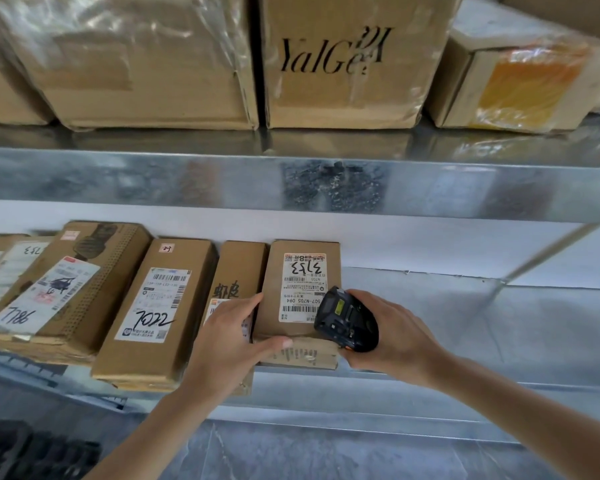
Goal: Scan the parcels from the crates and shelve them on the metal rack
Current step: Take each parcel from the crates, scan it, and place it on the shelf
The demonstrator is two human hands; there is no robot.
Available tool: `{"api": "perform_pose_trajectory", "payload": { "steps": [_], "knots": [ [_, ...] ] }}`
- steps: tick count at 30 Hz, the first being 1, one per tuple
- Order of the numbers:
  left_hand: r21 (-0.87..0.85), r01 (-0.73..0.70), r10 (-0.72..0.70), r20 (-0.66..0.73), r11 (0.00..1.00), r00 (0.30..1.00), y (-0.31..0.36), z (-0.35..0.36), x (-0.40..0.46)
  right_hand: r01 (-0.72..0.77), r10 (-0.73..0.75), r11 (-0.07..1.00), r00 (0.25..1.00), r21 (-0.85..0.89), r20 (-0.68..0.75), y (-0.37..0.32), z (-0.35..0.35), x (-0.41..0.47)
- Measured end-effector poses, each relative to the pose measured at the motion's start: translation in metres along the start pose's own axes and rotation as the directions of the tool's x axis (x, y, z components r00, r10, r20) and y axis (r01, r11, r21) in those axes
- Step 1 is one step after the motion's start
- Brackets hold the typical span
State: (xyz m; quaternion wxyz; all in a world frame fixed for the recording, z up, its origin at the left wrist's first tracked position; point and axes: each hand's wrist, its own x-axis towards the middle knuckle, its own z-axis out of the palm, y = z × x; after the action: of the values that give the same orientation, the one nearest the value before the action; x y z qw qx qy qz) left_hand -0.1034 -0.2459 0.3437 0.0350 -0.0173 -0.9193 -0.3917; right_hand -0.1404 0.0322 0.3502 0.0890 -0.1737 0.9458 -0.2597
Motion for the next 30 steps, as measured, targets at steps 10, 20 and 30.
{"api": "perform_pose_trajectory", "payload": {
  "steps": [10,20,30],
  "knots": [
    [0.033,0.067,-0.065,-0.044,0.997,0.997,0.010,-0.018,-0.029,0.068,-0.069,0.996,0.997,-0.065,-0.015,-0.026,-0.021,-0.027],
    [-0.003,0.073,-0.072,-0.198,0.997,0.978,0.003,-0.129,-0.114,0.327,-0.324,0.942,0.945,-0.073,0.052,-0.150,-0.037,-0.041],
    [-0.061,0.324,-0.314,-0.463,0.944,0.829,-0.075,-0.309,-0.309,0.635,-0.608,0.772,0.751,-0.029,0.258,-0.395,0.058,-0.053]
  ]
}}
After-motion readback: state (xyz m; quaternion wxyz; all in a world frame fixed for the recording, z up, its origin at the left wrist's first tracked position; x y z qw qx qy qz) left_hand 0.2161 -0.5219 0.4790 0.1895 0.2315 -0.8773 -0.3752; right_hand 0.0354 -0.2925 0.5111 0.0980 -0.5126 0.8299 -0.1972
